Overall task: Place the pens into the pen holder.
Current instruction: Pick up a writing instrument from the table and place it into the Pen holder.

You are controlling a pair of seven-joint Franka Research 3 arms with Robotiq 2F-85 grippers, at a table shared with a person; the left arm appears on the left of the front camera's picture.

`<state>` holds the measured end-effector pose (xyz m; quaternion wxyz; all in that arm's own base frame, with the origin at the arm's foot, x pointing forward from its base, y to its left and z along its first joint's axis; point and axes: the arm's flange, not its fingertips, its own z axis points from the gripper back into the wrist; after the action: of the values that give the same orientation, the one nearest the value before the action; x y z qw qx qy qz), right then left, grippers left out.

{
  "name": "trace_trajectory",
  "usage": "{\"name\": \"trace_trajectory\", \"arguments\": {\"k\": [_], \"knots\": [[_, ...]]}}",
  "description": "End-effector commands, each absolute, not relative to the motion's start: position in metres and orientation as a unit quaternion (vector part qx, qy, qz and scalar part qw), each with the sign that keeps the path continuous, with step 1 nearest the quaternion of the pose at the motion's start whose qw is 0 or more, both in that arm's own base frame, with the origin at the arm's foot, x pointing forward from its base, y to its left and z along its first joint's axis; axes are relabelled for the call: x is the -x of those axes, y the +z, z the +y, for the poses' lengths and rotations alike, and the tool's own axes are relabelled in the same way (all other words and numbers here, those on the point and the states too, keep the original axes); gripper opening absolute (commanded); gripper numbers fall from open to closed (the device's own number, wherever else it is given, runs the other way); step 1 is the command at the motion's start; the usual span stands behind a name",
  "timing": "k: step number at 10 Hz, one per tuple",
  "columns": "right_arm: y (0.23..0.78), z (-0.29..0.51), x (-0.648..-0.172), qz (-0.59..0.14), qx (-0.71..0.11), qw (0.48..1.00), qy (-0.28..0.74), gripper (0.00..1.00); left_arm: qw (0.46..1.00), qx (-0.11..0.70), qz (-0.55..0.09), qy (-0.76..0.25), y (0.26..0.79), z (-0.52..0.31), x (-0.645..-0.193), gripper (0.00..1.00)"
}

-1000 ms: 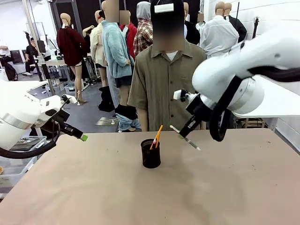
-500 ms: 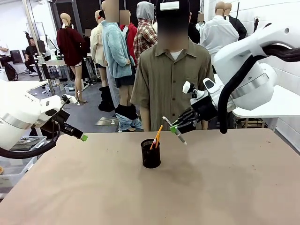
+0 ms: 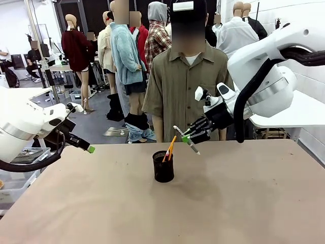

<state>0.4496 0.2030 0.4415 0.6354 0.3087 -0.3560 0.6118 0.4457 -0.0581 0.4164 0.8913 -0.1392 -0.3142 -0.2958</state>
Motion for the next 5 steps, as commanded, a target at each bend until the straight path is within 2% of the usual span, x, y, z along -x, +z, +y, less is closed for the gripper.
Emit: {"name": "trace_trajectory", "arguments": {"k": [1,5], "knots": [[0.435,0.215,-0.484,-0.393,-0.332,0.577,0.634,0.0,0.89,0.135,-0.319,-0.297,0.417,-0.059,-0.447,0.49],[0.432,0.232,-0.531,-0.42,-0.346,0.506,0.669,0.0,0.89,0.135,-0.319,-0.297,0.417,-0.059,-0.447,0.49]]}}
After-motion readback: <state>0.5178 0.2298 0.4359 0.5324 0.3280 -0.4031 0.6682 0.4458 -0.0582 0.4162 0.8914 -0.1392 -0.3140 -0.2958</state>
